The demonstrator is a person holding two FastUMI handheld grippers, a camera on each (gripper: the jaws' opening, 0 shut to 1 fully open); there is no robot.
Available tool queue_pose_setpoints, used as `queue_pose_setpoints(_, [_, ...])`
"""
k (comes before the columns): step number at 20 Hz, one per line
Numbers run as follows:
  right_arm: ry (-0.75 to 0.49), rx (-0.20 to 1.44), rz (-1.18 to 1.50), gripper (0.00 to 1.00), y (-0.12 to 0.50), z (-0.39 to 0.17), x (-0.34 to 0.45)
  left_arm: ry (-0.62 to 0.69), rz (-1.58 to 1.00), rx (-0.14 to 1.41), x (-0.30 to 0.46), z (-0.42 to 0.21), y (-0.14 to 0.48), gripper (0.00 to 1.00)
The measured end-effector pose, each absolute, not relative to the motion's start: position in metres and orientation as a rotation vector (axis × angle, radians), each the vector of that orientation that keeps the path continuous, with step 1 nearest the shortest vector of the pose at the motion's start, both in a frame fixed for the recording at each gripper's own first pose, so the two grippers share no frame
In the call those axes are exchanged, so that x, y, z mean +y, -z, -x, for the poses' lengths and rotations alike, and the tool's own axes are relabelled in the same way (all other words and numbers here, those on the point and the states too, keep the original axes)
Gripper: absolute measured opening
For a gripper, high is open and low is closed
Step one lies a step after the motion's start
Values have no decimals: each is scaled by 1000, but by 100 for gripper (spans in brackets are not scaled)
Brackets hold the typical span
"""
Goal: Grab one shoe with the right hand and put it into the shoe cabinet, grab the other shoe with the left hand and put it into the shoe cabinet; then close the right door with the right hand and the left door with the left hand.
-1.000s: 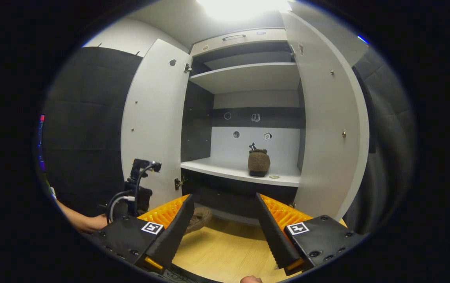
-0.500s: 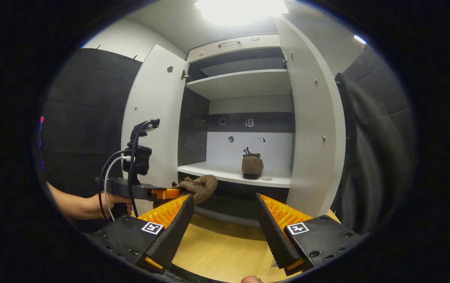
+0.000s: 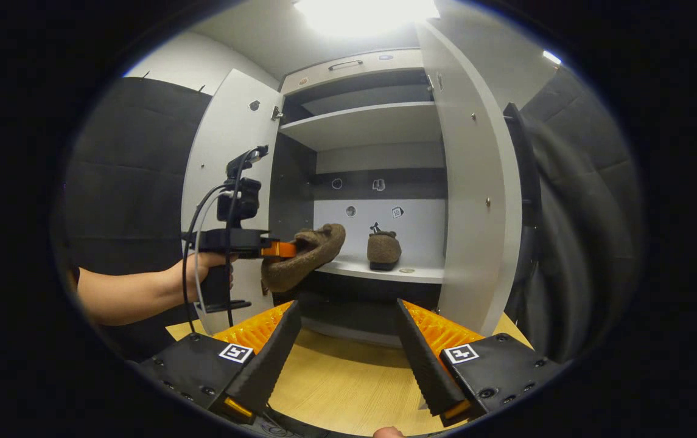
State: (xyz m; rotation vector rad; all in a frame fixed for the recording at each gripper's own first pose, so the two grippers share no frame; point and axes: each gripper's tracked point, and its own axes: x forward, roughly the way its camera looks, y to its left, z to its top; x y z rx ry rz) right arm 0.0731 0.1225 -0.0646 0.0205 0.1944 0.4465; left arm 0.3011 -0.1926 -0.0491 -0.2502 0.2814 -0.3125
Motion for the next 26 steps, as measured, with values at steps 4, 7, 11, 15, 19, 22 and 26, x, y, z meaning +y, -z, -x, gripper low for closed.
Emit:
queue_pose_setpoints(4, [-450,211,-12,98,73,-76,124,282,279,279,-198,-350,43,7])
queue_pose_setpoints(7, [-452,222,-8,98,78,-76,125,264,289,287,-205,-387,40,1])
queue_pose_setpoints(11, [-447,238,-24,98,85,-76,128,233,320,325,-212,-428,47,1])
queue_pose_setpoints(15, [-440,252,-52,98,89,-78,127,195,312,403,-215,-453,68,1])
queue_pose_setpoints(19, [-425,254,-65,98,89,-81,124,194,291,460,-218,-459,75,2])
queue_pose_setpoints(22, [-400,242,-54,98,85,-83,119,210,277,437,-215,-456,63,19])
queue_pose_setpoints(26, [-388,218,-70,97,73,-81,117,241,213,426,-209,-426,45,98])
